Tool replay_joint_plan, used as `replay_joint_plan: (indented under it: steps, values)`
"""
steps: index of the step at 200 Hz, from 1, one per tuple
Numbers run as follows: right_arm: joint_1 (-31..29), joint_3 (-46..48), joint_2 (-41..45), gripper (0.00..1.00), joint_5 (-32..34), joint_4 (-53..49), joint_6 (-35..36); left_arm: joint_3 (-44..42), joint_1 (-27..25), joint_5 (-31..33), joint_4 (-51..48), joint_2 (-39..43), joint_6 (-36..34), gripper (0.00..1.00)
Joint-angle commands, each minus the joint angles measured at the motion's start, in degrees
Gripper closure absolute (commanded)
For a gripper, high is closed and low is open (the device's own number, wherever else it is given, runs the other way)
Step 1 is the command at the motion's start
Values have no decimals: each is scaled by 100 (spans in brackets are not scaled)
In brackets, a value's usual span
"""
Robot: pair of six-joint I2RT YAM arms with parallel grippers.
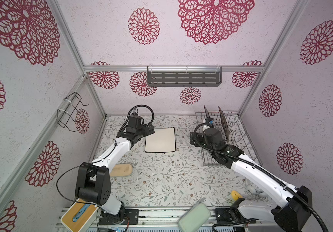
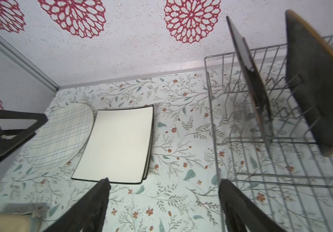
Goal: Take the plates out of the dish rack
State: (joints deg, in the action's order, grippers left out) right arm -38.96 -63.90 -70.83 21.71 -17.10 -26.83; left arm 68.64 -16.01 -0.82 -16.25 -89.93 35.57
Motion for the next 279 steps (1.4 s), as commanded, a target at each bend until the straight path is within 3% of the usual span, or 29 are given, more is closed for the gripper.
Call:
replay_joint_plan:
  steps: [1, 27, 59, 97, 127, 148, 187, 262, 279]
  values:
    - [-26, -630, -75, 10, 834, -1023, 937, -7, -303, 646, -294, 259, -53, 3]
    - [-15, -1182, -340, 8, 1589, -1653, 1486, -180, -554, 791, -303, 521, -20, 3]
    - [93, -1459, -570, 7, 1880, -1701, 1739, -404, -828, 922, -218, 685, 54, 3]
    - [324, -2054, -1362, 6, 2013, -2135, 1817, -770, -857, 638, 39, 860, 129, 3]
    - [515, -2663, -2097, 6, 2540, -2647, 1804, -782, -855, 292, 88, 855, 81, 3]
    - [629, -2882, -2413, 10, 2712, -2696, 1798, -833, -851, 149, 151, 833, 124, 3]
    - [849, -3139, -2791, 16, 2461, -2690, 1631, -804, -804, -38, 74, 748, 211, 3]
    - [1139, -3551, -3381, 35, 2340, -2612, 1775, -492, -542, -201, -440, 833, 140, 3]
    - [1217, -3602, -3468, 44, 2415, -2597, 1795, -501, -524, -123, -414, 803, 130, 3]
